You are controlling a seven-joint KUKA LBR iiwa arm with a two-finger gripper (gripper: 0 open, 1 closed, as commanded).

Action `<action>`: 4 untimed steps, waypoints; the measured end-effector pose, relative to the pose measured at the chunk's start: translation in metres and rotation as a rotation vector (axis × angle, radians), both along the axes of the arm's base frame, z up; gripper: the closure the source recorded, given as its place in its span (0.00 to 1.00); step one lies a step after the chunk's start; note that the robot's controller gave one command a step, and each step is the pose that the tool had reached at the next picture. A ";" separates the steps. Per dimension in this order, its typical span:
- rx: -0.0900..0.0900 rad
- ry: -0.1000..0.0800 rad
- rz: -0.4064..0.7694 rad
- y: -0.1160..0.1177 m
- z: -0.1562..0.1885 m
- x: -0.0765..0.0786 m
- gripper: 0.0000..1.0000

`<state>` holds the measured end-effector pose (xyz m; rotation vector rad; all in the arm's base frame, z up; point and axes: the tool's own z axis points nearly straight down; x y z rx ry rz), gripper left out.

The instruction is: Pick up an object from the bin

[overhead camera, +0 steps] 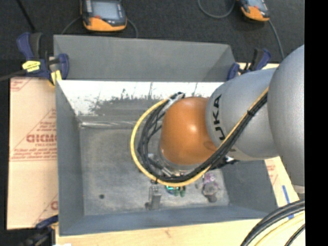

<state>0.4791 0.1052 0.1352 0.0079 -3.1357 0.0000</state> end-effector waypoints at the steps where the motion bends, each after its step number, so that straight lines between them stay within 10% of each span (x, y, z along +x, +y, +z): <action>1: 0.001 -0.008 -0.006 0.000 0.004 0.002 1.00; 2: 0.001 -0.008 -0.007 0.000 0.004 0.002 0.00; 3: -0.002 -0.009 0.121 -0.049 -0.063 0.072 0.00; 4: 0.000 -0.013 0.730 -0.067 -0.016 0.055 0.00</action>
Offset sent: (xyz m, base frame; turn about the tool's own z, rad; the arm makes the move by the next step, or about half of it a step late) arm 0.0000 0.0000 0.0000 0.0000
